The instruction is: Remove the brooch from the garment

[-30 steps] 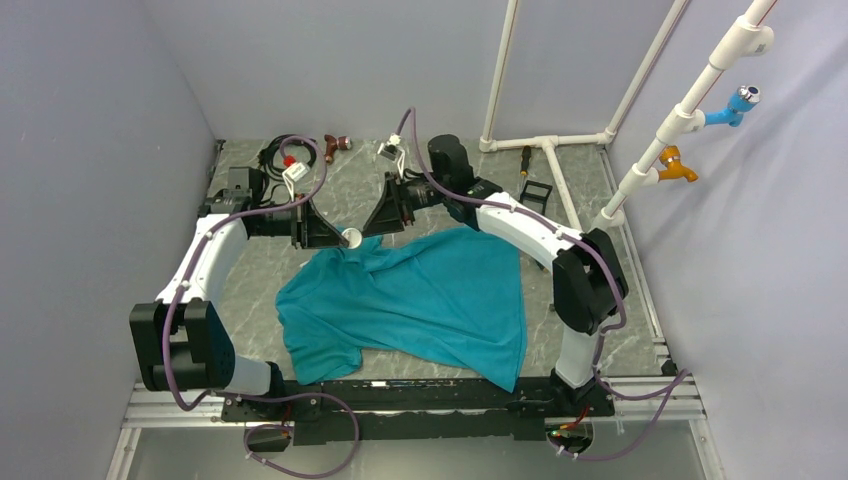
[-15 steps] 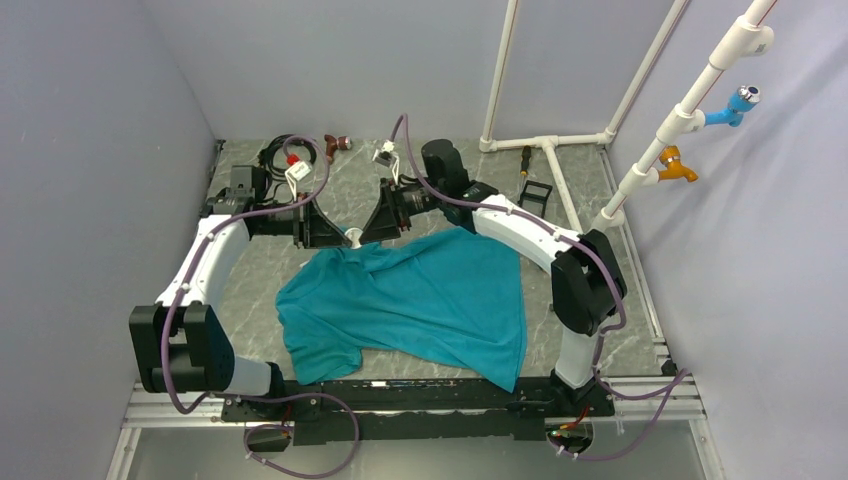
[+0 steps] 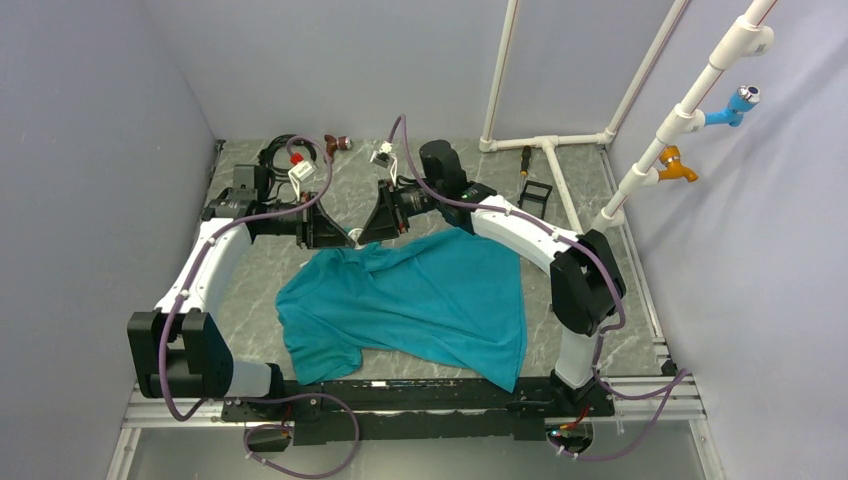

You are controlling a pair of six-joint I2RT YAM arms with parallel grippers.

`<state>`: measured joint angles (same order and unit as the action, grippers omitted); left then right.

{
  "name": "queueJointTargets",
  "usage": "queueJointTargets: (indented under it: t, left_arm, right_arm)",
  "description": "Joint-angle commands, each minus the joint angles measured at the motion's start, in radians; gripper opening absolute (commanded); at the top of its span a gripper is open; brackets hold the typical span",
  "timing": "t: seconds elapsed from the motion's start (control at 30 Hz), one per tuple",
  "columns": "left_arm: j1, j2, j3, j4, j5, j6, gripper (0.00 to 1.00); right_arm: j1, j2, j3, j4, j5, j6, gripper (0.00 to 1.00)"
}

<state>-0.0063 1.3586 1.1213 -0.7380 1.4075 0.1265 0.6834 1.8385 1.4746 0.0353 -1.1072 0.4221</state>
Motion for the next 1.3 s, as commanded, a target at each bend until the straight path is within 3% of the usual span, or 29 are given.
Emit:
queueJointTargets:
  t: [0.0, 0.43, 0.83, 0.93, 1.0, 1.07, 1.13, 1.27]
  left_arm:
    - [-0.014, -0.021, -0.004, -0.016, 0.019, 0.042, 0.00]
    - [-0.012, -0.005, -0.004, -0.024, 0.016, 0.056, 0.00]
    - [-0.012, -0.003, -0.012, 0.006, 0.009, 0.028, 0.00]
    - [-0.011, -0.003, -0.014, 0.005, 0.006, 0.027, 0.00]
    - [-0.012, -0.003, -0.014, 0.008, 0.000, 0.027, 0.00]
    - [-0.012, -0.005, -0.015, 0.010, -0.008, 0.025, 0.01]
    - [-0.011, -0.011, -0.015, 0.014, -0.026, 0.024, 0.30]
    - [-0.005, -0.031, 0.003, 0.038, -0.076, 0.023, 0.55]
  right_arm:
    - [-0.006, -0.011, 0.024, 0.059, -0.025, 0.012, 0.32]
    - [-0.013, -0.030, 0.018, 0.011, -0.035, -0.046, 0.24]
    - [-0.016, -0.046, 0.002, -0.009, -0.043, -0.065, 0.24]
    - [-0.020, -0.048, -0.005, 0.007, -0.048, -0.052, 0.15]
    - [-0.022, -0.049, -0.007, 0.014, -0.049, -0.044, 0.03]
    - [-0.023, -0.050, -0.009, 0.015, -0.048, -0.040, 0.00]
    - [-0.024, -0.052, -0.008, 0.010, -0.049, -0.042, 0.00]
    - [-0.024, -0.057, -0.017, -0.006, -0.053, -0.045, 0.00]
